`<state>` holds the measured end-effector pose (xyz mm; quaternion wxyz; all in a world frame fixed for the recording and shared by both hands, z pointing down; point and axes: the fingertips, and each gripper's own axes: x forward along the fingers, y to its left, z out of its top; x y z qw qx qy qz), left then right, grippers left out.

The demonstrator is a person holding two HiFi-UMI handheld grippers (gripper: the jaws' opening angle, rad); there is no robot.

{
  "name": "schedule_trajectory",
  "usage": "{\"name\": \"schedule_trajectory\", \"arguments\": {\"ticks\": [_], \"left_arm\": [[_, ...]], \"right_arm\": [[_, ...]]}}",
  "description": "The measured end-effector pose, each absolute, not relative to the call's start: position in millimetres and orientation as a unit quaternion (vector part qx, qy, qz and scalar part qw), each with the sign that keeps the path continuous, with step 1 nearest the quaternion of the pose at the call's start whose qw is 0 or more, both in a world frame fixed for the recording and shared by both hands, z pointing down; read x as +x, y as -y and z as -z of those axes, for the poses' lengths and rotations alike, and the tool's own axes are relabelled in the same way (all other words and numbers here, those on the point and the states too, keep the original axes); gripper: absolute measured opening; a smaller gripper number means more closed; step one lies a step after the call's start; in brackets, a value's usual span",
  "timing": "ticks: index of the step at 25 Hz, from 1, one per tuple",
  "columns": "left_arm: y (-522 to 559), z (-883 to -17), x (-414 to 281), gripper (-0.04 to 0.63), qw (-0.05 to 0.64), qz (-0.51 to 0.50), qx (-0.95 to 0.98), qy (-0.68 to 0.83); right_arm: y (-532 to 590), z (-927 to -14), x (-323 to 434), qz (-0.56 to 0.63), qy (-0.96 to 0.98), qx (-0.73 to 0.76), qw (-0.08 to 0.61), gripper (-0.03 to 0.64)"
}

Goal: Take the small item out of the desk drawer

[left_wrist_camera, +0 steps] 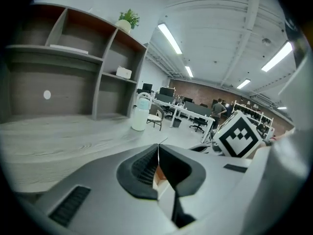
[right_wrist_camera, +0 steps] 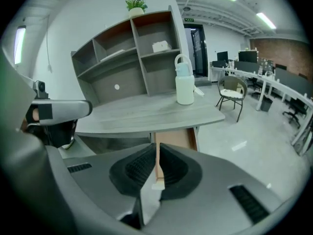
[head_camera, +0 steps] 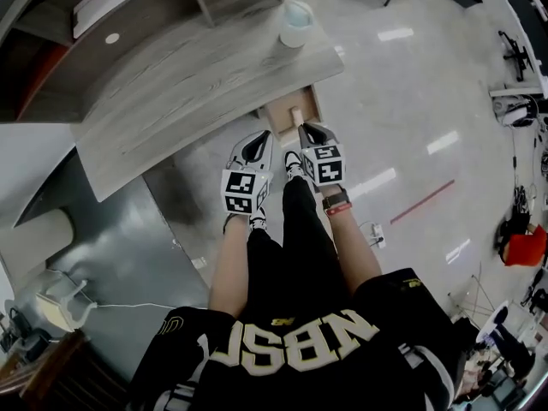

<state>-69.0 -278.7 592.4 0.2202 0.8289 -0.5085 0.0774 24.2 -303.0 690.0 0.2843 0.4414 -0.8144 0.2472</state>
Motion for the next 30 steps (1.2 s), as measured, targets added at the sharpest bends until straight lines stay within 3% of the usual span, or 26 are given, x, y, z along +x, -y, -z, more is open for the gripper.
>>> {"name": "schedule_trajectory", "arguments": {"ticks": [20,25,30], "left_arm": [[324.1,-696.9,-67.0,0.015,0.299,-0.102,0.798,0.514],[328.2,-714.0,-63.0,0.015,0.316,-0.107,0.786,0.520],[326.9,-727.6,-65.6,0.015,0.321,-0.117,0.781,0.523]], "right_arm": [[345.1,-871.7,40.9,-0.330,0.761,0.394,0.395,0.055],[349.9,-899.8,44.5,-0.345,0.754,0.385,0.404,0.114],[359.1,-922.8,47.3,-0.354,0.746,0.392,0.405,0.127]]}}
